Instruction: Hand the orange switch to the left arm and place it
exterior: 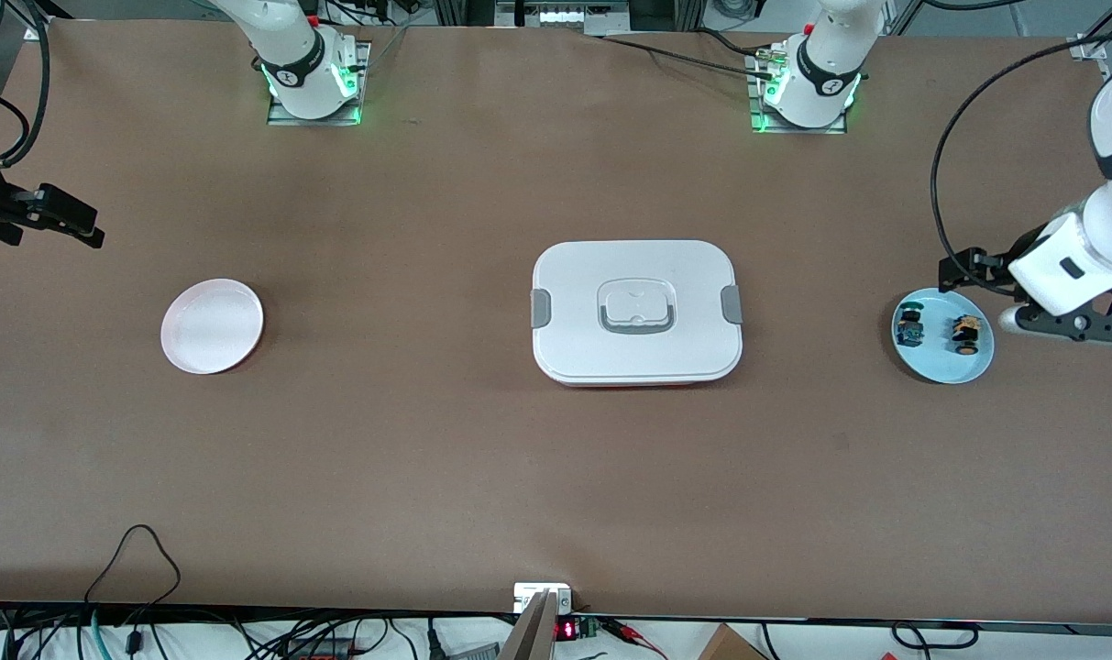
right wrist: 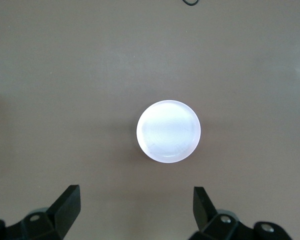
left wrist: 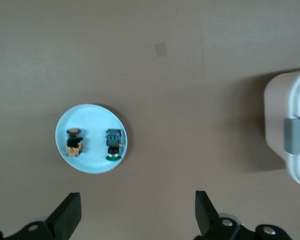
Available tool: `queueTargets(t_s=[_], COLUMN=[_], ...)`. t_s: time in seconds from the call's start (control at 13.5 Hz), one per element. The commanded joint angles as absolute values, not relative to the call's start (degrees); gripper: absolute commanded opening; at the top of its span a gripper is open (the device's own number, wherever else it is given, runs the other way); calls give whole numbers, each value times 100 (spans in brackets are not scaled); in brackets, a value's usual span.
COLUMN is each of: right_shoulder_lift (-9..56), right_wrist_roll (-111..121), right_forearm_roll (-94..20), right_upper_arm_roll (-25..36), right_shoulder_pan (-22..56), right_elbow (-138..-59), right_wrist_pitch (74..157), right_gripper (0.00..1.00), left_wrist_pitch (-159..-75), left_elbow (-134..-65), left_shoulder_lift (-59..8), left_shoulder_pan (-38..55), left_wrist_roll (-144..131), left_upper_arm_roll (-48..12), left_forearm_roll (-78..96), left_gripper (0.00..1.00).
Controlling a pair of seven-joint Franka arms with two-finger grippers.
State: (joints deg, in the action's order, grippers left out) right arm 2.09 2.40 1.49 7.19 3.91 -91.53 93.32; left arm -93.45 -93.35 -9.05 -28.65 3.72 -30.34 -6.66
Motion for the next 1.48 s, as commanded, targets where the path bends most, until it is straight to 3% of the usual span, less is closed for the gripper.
queueTargets(t_s=[0.0,0.37,0.52,1.4], right_shoulder_lift=[272,281,281,281], right_wrist_roll=[255,255,255,229], right_forearm_roll=[79,79,88,88], right_upper_arm_roll=[686,686,686,686], right_shoulder_pan=[360,360,360,351], right_elbow=[-9018,-9018,-9018,-9009], right_wrist_pitch=[9220,9220,9220,9229], right_gripper=[100,100,100,100], left_wrist_pitch=[-9027,-8965,-8982,-9430], left_elbow=[-9229,-9369,-9640,-9826], left_shoulder_lift=[-668,-352,-168,-26], left_shoulder_pan=[-1735,102,491,387], left_wrist_roll=[475,1055,976,0], left_upper_arm_roll=[-1719,523,939,835], left_forearm_roll=[-361,-202,-150,106], left_gripper=[100,100,100,100])
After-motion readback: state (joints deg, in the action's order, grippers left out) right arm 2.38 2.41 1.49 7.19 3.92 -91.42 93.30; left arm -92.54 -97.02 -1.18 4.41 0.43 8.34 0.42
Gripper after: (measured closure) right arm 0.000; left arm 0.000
